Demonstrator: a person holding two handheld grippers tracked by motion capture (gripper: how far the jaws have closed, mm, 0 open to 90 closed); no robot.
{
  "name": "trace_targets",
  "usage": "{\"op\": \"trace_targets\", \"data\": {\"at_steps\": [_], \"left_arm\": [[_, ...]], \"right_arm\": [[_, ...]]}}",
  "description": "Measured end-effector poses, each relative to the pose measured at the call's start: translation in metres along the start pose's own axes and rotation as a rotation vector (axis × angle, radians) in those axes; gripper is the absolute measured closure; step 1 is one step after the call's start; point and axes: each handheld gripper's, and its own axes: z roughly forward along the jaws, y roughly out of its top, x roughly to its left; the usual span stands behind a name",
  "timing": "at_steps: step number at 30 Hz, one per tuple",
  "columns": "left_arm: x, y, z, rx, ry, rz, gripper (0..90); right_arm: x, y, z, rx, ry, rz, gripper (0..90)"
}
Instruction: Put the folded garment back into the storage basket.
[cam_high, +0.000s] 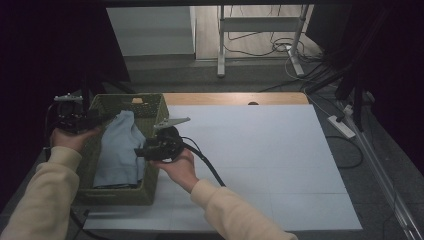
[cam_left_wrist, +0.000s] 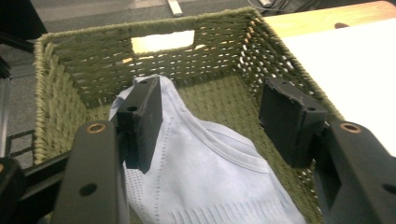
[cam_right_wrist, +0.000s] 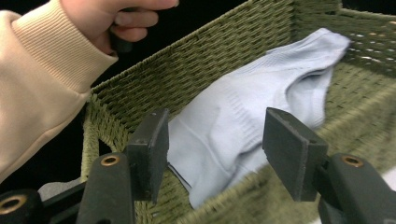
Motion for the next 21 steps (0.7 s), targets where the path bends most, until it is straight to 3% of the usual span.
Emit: {"op": "trace_targets", "data": {"at_steps": [12,21], "left_arm": [[-0.03,-0.018,-0.012,-0.031,-0.059,0.018,39.8],[-0.063,-0.035,-0.016,-0.052,-0.109,0.05,39.5]], "right_arm": [[-0.021,-0.01,-0.04,-0.04,-0.027,0.01,40.9],[-0.042,-0.028,-0.085,-0.071,-0.058,0.025,41.0]]}}
